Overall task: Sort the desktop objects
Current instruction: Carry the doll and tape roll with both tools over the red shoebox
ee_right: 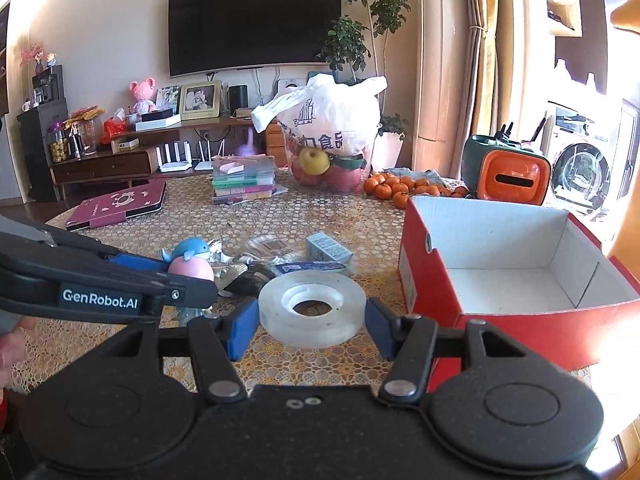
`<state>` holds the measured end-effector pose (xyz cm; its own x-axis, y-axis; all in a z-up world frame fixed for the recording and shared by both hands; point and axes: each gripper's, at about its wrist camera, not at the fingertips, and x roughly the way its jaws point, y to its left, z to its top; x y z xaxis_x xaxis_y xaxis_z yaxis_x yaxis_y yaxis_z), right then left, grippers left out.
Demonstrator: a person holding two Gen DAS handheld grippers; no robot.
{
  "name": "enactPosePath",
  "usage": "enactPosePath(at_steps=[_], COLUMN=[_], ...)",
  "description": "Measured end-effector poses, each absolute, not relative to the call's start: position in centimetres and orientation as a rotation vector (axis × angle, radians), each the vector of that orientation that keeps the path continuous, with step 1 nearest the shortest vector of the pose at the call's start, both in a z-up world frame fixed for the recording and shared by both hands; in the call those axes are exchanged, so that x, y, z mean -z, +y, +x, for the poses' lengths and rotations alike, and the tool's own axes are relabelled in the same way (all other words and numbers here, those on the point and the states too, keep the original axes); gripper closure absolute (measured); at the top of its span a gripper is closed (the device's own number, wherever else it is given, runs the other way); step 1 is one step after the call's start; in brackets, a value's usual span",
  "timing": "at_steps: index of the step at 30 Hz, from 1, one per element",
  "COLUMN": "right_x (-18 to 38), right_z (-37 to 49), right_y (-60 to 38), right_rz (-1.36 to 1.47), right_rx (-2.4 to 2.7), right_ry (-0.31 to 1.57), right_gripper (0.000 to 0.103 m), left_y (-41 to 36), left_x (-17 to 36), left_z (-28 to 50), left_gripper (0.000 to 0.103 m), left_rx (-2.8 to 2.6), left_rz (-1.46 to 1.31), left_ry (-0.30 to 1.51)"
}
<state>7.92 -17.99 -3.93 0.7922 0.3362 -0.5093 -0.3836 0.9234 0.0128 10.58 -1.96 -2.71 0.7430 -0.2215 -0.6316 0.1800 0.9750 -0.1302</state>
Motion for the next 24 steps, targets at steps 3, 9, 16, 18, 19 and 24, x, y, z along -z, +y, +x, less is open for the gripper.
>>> enactPosePath(at_steps=[3,9,16,18,19,24], right_x=[3.0,1.6,0.7,0.6,0.5,0.2], right_z=[7.7,8.0,8.1,8.3,8.4,9.2], right_y=[-19.0,-21.5,-24.3,-25.0,-25.4,-27.3], right_rz=[-0.103,-0.101,-0.109,-0.108,-0.106,-0.105], right_rx=[-0.371,-0.331,-0.281,-0.266,-0.26,-0.233], right_ry=[0.512,0.5,0.483,0.479,0.477,0.479], right_gripper=[0.045,0.045,0.045,0.045,0.045,0.045], left_y=[-2.8,-4.9,-7.8,-8.6,-9.0,-11.4], left_x=[1.9,0.2,-1.3,-1.7,-1.9,-2.9], left_z=[10.8,11.2,12.0,12.4,12.6,13.6], left_gripper=[0.066,0.066,0.066,0.066,0.066,0.066], left_rx=[0.251,0.308,0.37,0.388,0.396,0.435], left_rz=[-0.065,-0.06,-0.047,-0.042,-0.039,-0.009], left_ry=[0.692,0.674,0.656,0.65,0.645,0.629])
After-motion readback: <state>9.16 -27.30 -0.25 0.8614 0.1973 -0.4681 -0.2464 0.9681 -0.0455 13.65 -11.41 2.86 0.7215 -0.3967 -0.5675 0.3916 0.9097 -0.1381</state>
